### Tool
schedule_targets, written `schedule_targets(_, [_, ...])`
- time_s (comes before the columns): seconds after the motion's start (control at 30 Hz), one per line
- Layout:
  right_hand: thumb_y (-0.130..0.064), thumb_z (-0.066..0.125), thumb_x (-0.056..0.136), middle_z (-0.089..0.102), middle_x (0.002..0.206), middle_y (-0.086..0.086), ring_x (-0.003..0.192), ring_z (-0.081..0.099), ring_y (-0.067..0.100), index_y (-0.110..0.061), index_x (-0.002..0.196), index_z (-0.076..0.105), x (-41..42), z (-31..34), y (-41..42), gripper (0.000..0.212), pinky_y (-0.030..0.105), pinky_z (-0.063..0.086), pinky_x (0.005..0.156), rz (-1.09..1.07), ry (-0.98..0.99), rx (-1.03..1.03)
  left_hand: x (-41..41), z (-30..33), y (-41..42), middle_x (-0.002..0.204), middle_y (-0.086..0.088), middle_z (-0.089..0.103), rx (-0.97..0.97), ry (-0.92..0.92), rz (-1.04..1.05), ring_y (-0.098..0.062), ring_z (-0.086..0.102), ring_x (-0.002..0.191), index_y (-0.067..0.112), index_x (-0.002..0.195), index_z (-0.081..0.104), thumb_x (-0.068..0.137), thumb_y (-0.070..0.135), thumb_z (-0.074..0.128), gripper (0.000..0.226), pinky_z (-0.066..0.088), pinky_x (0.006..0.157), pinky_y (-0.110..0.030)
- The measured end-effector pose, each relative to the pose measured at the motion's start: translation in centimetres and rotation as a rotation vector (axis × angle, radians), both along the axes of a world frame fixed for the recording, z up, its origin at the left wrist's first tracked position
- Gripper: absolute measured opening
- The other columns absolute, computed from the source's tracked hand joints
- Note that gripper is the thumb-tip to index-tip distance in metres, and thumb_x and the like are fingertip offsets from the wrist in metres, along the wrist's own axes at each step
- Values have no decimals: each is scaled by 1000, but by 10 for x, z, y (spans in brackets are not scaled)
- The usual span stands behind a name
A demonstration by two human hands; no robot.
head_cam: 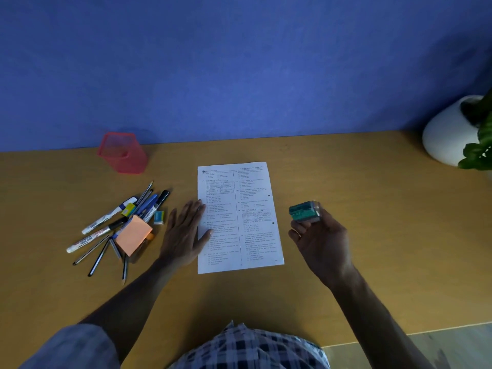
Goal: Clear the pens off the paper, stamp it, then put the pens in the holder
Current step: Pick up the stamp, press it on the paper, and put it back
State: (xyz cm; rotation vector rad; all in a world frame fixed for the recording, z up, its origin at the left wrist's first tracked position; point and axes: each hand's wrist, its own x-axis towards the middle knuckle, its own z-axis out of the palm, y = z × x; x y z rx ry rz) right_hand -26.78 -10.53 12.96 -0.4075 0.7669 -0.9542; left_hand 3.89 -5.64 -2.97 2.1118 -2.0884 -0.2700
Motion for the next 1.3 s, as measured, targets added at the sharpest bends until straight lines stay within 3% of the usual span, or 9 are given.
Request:
schedule_targets(0.13, [-24,43,101,50,66,-3,59,44,9,-14,85,67,-3,-18,9,30,28,36,64,-98,357,-123,1,-2,1,163,-1,19,10,7,-1,-22,12,152,19,154,21,94,65,21,76,6,122,-53])
schedule_targets(0.3, [-18,49,100,51,65,5,61,46,13,-17,81,63,-12,-42,24,24,22,38,58,-105,795,-458,4,-6,0,163,0,18,28,-20,2,-22,12,151,20,154,19,94,65,22,75,7,122,-52])
schedule_targets(0.43, [-26,57,96,63,67,-13,54,49,3,-27,86,64,-15,-58,37,12,18,37,49,-17,1086,-586,4,-6,0,163,-2,20,22,-25,1,-22,13,151,20,154,20,94,66,21,76,10,121,-54])
schedule_targets(0.53, [-33,61,94,63,66,-14,50,51,7,-28,89,63,-13,-67,46,8,21,35,42,83,1253,-714,2,-5,1,163,-2,20,9,-25,3,-22,13,151,19,154,20,94,66,19,76,8,122,-53])
schedule_targets(0.6, [-36,60,93,61,68,-18,52,53,5,-25,88,63,-11,-70,52,13,16,35,44,149,1353,-811,1,-4,1,163,-2,20,1,-20,4,-22,12,151,19,153,21,94,66,20,76,7,122,-53])
schedule_targets(0.77, [-33,59,95,61,70,-3,55,53,13,-14,84,63,2,-76,60,22,33,45,49,282,1495,-952,0,-4,1,163,-2,20,-14,1,7,-22,12,151,19,153,21,94,64,24,75,3,122,-51])
schedule_targets(1.0, [-31,59,95,63,68,1,55,51,13,-13,84,63,14,-81,63,22,24,34,58,318,1645,-1048,1,-7,1,163,-2,21,-22,-1,7,-23,13,151,20,153,22,94,66,23,75,6,122,-54])
schedule_targets(1.3, [-23,61,94,62,66,3,55,53,19,-9,81,64,20,-82,64,19,31,46,63,355,1678,-1089,4,-12,0,163,0,20,-39,2,4,-21,11,151,22,153,20,95,66,26,73,0,121,-50])
